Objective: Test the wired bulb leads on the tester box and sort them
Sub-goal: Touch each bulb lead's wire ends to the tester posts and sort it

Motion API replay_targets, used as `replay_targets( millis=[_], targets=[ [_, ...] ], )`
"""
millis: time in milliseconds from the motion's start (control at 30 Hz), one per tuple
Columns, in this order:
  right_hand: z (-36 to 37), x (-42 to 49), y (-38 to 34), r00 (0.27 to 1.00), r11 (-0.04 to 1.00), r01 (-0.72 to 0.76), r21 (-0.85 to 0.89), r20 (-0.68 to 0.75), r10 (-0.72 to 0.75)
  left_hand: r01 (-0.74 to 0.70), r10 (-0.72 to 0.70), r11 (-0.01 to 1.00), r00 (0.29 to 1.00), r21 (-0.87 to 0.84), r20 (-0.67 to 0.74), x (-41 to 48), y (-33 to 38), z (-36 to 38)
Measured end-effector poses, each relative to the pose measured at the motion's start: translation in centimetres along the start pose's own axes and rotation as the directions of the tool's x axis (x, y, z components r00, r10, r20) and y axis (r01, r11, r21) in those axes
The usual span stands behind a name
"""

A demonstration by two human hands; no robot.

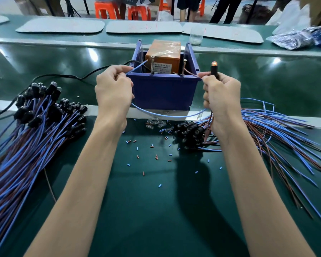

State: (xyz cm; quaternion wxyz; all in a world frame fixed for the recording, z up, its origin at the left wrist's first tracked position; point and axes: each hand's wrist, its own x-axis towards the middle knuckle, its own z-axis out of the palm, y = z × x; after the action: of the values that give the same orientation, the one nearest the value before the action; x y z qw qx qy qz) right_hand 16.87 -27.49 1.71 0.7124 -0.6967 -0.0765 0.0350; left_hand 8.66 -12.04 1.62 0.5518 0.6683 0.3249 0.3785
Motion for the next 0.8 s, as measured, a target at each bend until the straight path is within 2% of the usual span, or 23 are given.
replay_targets(
  millis=[67,133,267,400,800],
  targets=[
    [-0.25,0.25,0.02,0.995,1.0,-0.004,0.013,-0.103,0.006,-0.004,0.004,1.0,1.0,0.016,0.009,-0.17,-0.04,0.15],
    [-0.51,0.44,0.09,0.991,1.0,-0.016,0.024,-0.133,0.019,-0.004,0.001,0.999,0.998,0.044,0.059,-0.37,-0.12,0.28],
    [-0.66,0.27,0.01,0.999,0.997,-0.042,0.072,0.005,0.041,0.002,-0.015,0.996,0.99,0.09,0.142,-0.58,-0.27,0.54],
    [-0.48,0.09,-0.33,0.994,0.994,-0.053,0.092,0.101,0.043,0.014,-0.027,0.995,0.99,0.096,0.135,-0.44,-0.21,0.54],
    [-0.82,0.09,-0.62,0.992,0.998,-0.054,0.029,0.112,0.05,0.038,-0.049,0.995,0.992,0.096,0.116,-0.48,0.32,0.21]
  ],
)
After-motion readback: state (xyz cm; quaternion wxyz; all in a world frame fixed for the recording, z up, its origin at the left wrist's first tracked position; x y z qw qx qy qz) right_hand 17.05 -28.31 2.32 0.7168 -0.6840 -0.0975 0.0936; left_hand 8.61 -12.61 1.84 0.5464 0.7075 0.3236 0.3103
